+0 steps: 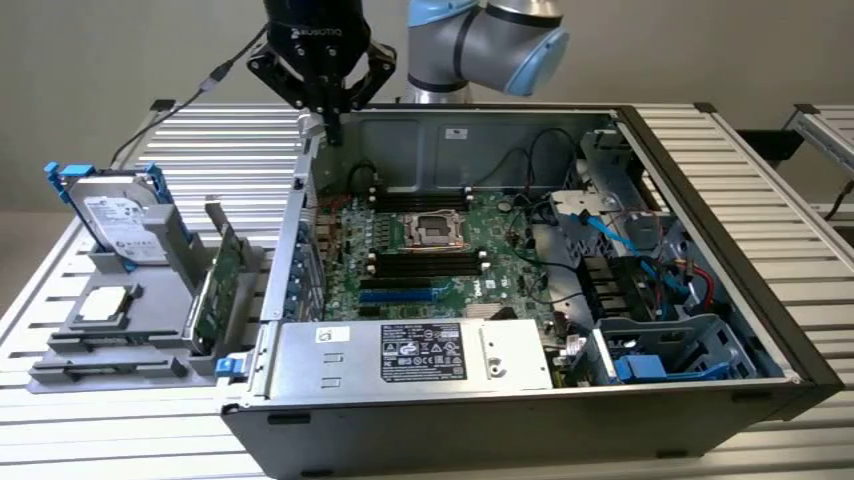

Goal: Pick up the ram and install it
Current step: 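Reach for the ram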

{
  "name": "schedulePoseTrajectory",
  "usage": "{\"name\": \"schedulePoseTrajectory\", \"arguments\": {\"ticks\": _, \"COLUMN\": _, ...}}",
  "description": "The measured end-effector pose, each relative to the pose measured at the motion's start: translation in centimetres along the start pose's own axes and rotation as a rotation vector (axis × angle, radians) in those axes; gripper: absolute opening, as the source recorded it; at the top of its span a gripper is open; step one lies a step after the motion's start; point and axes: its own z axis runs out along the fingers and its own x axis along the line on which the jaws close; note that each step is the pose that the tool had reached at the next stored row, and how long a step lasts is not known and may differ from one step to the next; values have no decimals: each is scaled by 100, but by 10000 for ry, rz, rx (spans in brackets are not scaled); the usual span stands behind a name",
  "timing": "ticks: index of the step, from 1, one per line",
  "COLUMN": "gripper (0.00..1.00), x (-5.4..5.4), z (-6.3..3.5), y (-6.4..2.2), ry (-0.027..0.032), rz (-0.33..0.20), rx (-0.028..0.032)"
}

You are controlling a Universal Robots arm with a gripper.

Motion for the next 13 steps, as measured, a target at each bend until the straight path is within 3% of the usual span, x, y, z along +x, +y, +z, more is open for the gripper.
{"name": "schedulePoseTrajectory", "arguments": {"ticks": 13, "gripper": 11, "x": 587, "z": 34, "y": -99, "ry": 0, "rz": 0, "rx": 1}}
